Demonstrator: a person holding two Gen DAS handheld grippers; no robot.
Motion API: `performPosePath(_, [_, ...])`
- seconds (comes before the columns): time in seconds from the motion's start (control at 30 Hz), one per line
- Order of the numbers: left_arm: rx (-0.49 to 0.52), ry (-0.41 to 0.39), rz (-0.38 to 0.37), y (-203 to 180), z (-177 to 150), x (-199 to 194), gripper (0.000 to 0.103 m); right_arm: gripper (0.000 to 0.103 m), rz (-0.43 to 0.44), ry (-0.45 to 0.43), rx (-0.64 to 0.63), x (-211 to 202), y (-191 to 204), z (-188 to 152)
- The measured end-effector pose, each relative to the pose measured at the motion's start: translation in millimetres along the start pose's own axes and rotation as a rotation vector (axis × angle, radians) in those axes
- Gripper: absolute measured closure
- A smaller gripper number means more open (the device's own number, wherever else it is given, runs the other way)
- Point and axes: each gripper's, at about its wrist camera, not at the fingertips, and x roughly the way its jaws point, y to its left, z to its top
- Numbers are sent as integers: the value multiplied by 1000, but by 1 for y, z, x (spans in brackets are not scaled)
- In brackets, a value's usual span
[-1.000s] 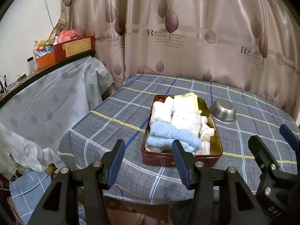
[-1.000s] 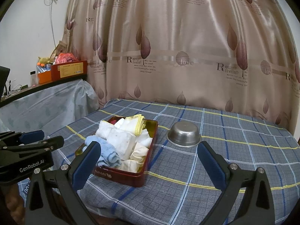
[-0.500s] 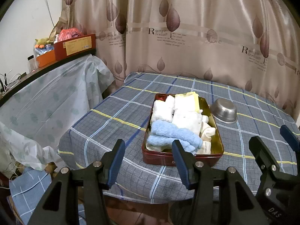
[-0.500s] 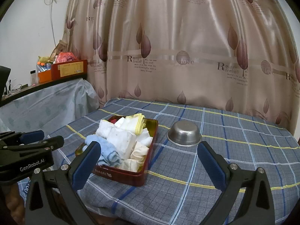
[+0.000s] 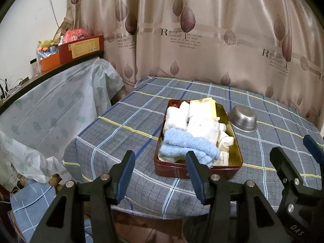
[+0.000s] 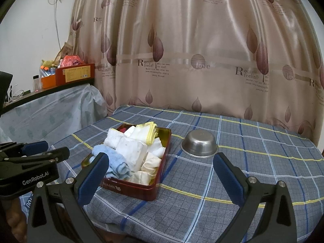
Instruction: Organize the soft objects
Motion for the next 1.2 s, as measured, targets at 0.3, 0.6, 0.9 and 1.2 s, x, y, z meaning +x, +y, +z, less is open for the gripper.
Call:
performPosePath(0.3, [-5, 1, 4, 0, -2, 1, 50, 1, 0, 3, -1, 0, 1, 0])
performPosePath(0.6, [-7, 11, 1, -1, -3, 2, 50, 1, 2, 6, -2, 0, 2, -1])
performPosePath(0.9, [-15, 30, -4, 1, -2, 4, 50, 1, 2, 6, -3, 0, 1, -1])
performPosePath(1.2, [-18, 32, -27, 2, -1, 4, 35, 1, 4, 7, -1, 0, 1, -1])
